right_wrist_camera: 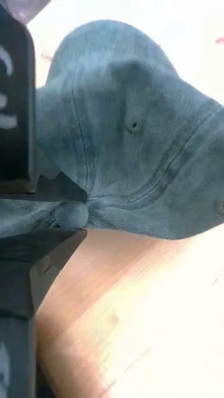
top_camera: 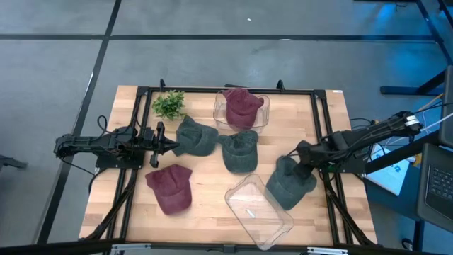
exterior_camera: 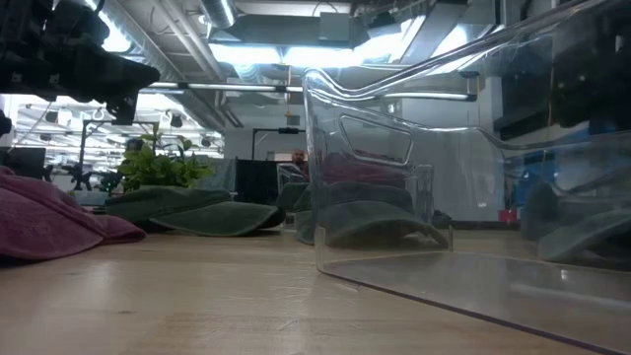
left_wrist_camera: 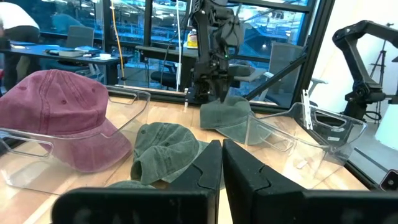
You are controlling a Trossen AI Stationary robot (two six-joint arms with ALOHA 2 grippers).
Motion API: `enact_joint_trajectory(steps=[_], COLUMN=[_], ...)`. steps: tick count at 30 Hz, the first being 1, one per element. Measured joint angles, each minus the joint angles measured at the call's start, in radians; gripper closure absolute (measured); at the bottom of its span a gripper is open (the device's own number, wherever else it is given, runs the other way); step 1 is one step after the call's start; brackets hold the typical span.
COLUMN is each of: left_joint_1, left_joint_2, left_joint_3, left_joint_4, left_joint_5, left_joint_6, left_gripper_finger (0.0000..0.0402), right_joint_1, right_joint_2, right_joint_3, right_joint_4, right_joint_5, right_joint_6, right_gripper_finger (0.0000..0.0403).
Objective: Pick & Place hat
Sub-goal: Put the right black cap into the bottom transparent bin
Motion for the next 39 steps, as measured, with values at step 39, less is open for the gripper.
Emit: enact_joint_trajectory(steps=[39], left_joint_1=[0.000], left_joint_2=[0.000], left_joint_3=[0.000], left_joint_4=[0.000], left_joint_5=[0.000], left_joint_6=[0.000], left_gripper_finger=[0.0393], right_joint_1=[0.000], right_joint_2=[-0.034], right_joint_3=[0.305], right_joint_4=[-0.012], right_joint_5=[0.095], right_joint_6=[-0.091], right_gripper_finger=[0.0345])
